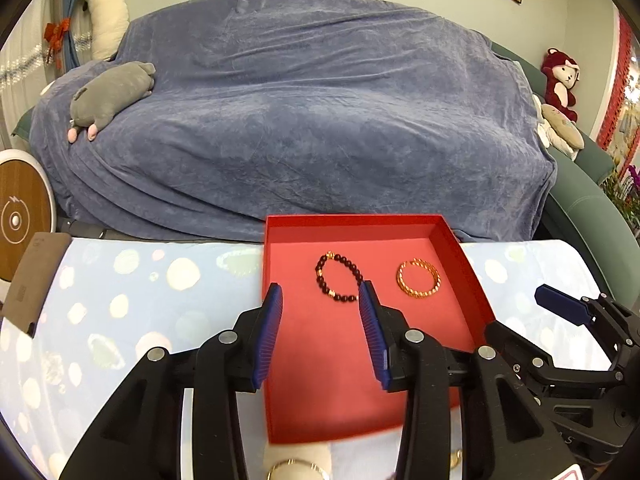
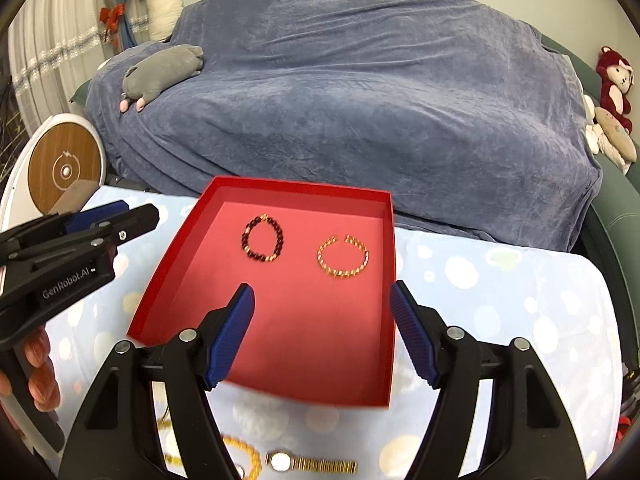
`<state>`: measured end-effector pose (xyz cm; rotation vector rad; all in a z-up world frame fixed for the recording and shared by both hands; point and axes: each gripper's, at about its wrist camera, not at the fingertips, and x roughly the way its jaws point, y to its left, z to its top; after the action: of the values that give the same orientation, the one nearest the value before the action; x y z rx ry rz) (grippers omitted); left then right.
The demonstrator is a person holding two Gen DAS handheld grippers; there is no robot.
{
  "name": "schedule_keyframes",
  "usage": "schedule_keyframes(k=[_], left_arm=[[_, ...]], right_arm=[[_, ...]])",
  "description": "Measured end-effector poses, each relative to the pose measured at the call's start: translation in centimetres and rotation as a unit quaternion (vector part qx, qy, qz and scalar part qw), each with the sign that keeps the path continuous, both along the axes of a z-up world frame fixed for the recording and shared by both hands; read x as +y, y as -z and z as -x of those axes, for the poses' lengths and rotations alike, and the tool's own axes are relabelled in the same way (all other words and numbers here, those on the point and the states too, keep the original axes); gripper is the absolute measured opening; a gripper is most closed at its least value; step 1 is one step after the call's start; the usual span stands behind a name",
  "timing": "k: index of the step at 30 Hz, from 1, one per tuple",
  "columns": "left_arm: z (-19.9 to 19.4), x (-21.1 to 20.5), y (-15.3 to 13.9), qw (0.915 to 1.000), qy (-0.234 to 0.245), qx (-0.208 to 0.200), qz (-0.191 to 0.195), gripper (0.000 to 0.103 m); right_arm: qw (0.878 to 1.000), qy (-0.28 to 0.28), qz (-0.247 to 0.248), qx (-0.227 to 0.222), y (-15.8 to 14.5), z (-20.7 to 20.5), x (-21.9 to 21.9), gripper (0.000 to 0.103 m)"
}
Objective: Organize jewelry
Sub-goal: 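Lift both open tools out of the red box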
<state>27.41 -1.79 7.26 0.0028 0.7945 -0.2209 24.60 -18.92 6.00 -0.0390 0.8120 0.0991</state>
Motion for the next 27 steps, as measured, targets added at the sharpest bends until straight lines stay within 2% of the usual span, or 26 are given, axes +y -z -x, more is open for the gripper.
schedule_keyframes(k=[7,15,22,27], left_arm=[[6.1,1.1,0.1,0.9999,-0.002,-0.008,-0.01,0.038],[11.5,2.6,2.0,0.9999,-0.009,0.001,-0.012,0.038],[13.9,3.9,6.2,0.999,-0.013,0.039,-0.015,0.038],[14.2,4.1,9.5,0.9977,-0.015,0.064,-0.02,0.038]], right_arm=[[1.0,-0.015,-0.01,0.006,-0.2,6.0,1.0,0.067],[1.0,-0.008,-0.021,0.021,2.0,11.6,1.0,0.067],[0.999,0.02,-0.025,0.034,4.5,15.4,-0.3,0.067],[0.998,0.027,-0.024,0.053,7.0,16.2,-0.8,0.067]])
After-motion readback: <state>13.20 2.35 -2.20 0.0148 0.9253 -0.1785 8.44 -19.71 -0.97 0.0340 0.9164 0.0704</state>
